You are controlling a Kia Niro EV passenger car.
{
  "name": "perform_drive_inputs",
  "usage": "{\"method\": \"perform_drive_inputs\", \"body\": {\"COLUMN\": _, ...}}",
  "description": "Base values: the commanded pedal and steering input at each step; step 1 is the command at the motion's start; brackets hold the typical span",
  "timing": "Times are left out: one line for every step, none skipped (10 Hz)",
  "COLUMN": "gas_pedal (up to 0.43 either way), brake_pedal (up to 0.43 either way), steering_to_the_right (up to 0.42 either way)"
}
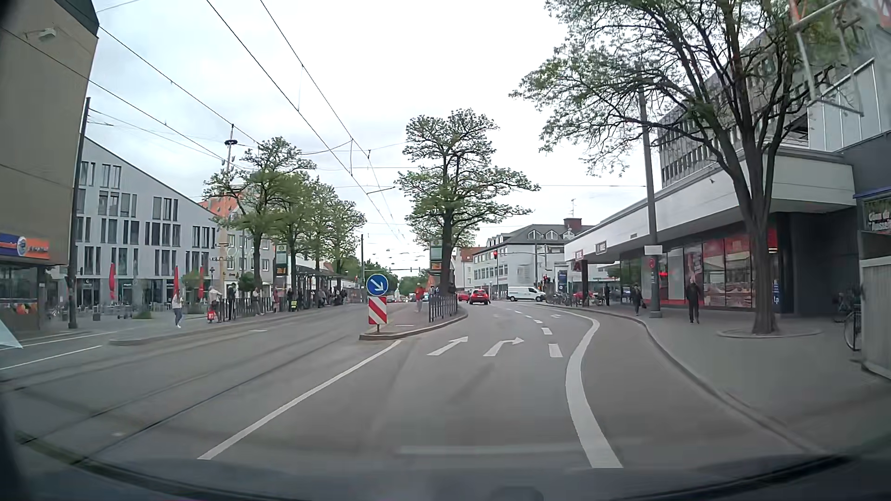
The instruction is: Follow the waypoints while adhering to traffic rules and regulations
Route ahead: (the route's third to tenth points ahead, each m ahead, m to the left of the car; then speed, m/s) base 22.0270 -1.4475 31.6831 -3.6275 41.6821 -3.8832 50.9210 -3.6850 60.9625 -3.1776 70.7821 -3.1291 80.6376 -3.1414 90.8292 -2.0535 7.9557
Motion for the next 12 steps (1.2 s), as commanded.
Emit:
{"method": "perform_drive_inputs", "body": {"gas_pedal": 0.150, "brake_pedal": 0.000, "steering_to_the_right": 0.032}}
{"method": "perform_drive_inputs", "body": {"gas_pedal": 0.150, "brake_pedal": 0.000, "steering_to_the_right": 0.032}}
{"method": "perform_drive_inputs", "body": {"gas_pedal": 0.150, "brake_pedal": 0.000, "steering_to_the_right": 0.031}}
{"method": "perform_drive_inputs", "body": {"gas_pedal": 0.138, "brake_pedal": 0.000, "steering_to_the_right": 0.029}}
{"method": "perform_drive_inputs", "body": {"gas_pedal": 0.138, "brake_pedal": 0.000, "steering_to_the_right": 0.026}}
{"method": "perform_drive_inputs", "body": {"gas_pedal": 0.138, "brake_pedal": 0.000, "steering_to_the_right": 0.026}}
{"method": "perform_drive_inputs", "body": {"gas_pedal": 0.130, "brake_pedal": 0.000, "steering_to_the_right": 0.025}}
{"method": "perform_drive_inputs", "body": {"gas_pedal": 0.130, "brake_pedal": 0.000, "steering_to_the_right": 0.023}}
{"method": "perform_drive_inputs", "body": {"gas_pedal": 0.130, "brake_pedal": 0.000, "steering_to_the_right": 0.020}}
{"method": "perform_drive_inputs", "body": {"gas_pedal": 0.118, "brake_pedal": 0.000, "steering_to_the_right": 0.019}}
{"method": "perform_drive_inputs", "body": {"gas_pedal": 0.118, "brake_pedal": 0.000, "steering_to_the_right": 0.018}}
{"method": "perform_drive_inputs", "body": {"gas_pedal": 0.118, "brake_pedal": 0.000, "steering_to_the_right": 0.017}}
